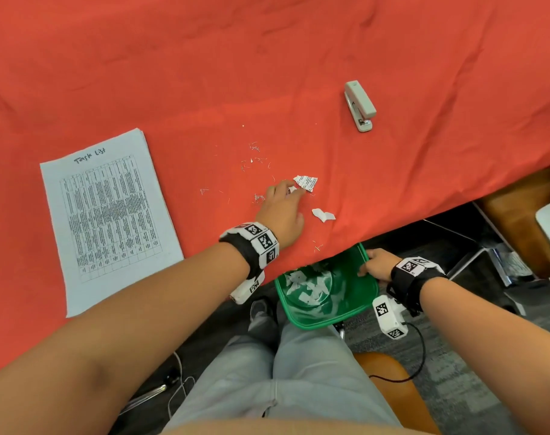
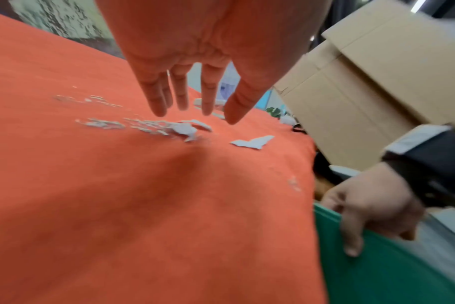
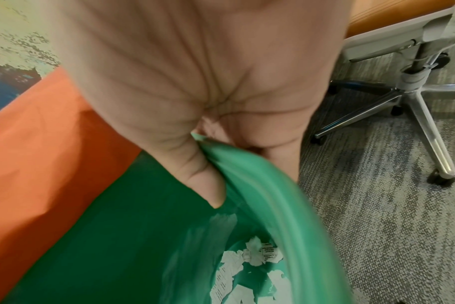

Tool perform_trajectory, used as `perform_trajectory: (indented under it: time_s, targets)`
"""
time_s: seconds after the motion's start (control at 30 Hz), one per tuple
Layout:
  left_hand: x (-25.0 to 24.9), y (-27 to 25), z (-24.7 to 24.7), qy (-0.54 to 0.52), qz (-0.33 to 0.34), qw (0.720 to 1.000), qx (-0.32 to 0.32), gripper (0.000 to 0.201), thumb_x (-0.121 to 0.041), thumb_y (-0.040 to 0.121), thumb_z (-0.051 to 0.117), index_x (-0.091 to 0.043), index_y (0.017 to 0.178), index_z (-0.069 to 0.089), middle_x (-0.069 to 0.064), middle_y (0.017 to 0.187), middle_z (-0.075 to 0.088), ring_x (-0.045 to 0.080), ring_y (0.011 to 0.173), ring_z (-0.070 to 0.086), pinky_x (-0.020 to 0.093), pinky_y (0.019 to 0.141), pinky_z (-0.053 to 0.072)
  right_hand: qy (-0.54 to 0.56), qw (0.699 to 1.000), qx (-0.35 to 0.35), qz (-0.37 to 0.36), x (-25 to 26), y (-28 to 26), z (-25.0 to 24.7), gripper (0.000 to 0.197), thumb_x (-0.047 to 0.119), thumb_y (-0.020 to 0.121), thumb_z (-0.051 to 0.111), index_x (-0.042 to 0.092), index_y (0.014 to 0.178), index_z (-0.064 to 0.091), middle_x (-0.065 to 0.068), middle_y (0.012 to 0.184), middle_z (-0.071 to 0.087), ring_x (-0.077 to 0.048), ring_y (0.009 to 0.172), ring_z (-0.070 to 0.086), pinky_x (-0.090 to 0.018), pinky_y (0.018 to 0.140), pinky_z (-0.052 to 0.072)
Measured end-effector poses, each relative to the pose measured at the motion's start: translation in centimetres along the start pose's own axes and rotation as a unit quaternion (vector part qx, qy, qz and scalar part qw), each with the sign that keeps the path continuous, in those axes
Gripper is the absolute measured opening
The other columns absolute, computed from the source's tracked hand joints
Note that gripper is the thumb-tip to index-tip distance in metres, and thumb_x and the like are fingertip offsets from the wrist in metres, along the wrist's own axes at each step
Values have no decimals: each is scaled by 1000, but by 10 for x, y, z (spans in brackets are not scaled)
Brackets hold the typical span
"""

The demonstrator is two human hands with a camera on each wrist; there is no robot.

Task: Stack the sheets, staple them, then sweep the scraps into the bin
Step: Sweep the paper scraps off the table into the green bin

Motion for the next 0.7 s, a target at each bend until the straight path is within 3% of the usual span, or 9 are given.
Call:
perform_trajectory:
  time_s: [0.1, 0.3, 0.4, 0.5, 0.6, 0.7]
  targets:
    - [9, 3, 6, 69, -11, 997, 33, 61, -21, 86, 53, -12, 143, 35, 13, 148, 29, 32, 133, 30, 43, 110, 33, 1, 1000, -1, 4, 2, -2, 0, 19, -9, 79, 60, 1, 94, 64, -29, 106, 68, -42, 97, 67, -50, 89, 54]
    - [-23, -40, 39, 97, 101, 987, 80, 65, -19, 86, 53, -8, 146, 29, 14, 152, 24, 29, 136, 27, 40, 112, 30, 3, 1000, -2, 1, 2, -1, 0, 21, -11, 78, 59, 2, 93, 64, -30, 106, 68, -40, 92, 67, -49, 88, 54]
    - [-37, -61, 57, 97, 159, 974, 125, 59, -18, 87, 52, -8, 143, 36, 12, 151, 27, 29, 133, 30, 41, 110, 34, 2, 1000, 0, 2, 1, -1, 0, 23, -10, 78, 60, -1, 98, 65, -28, 103, 69, -40, 92, 68, -51, 87, 54]
    - [-48, -62, 57, 44, 195, 967, 157, 44, -17, 92, 47, -11, 136, 47, 7, 139, 42, 25, 124, 42, 41, 101, 42, -1, 1000, -2, -3, 3, -4, 0, 21, -11, 79, 59, 2, 95, 64, -25, 99, 68, -38, 90, 67, -50, 87, 54]
    - [-47, -29, 29, -8, 152, 984, 91, 37, -14, 92, 44, -13, 127, 55, 5, 133, 48, 22, 120, 48, 41, 99, 46, 0, 1000, -3, -6, 4, -5, 0, 23, -11, 79, 59, 5, 96, 64, -27, 103, 69, -41, 95, 68, -52, 87, 54]
    - [-28, 15, 4, 3, 72, 997, 36, 47, -18, 91, 48, -16, 138, 44, 10, 153, 27, 29, 139, 29, 44, 112, 33, 1, 1000, -5, 0, 3, -7, -1, 23, -9, 80, 60, 6, 97, 64, -26, 104, 69, -41, 96, 68, -51, 88, 54]
Point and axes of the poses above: each hand's wrist, its own y-axis towards the middle knuckle, its own z-axis out of the palm, x = y × z, the point moved 6 cm from there along y, towards the middle knuckle
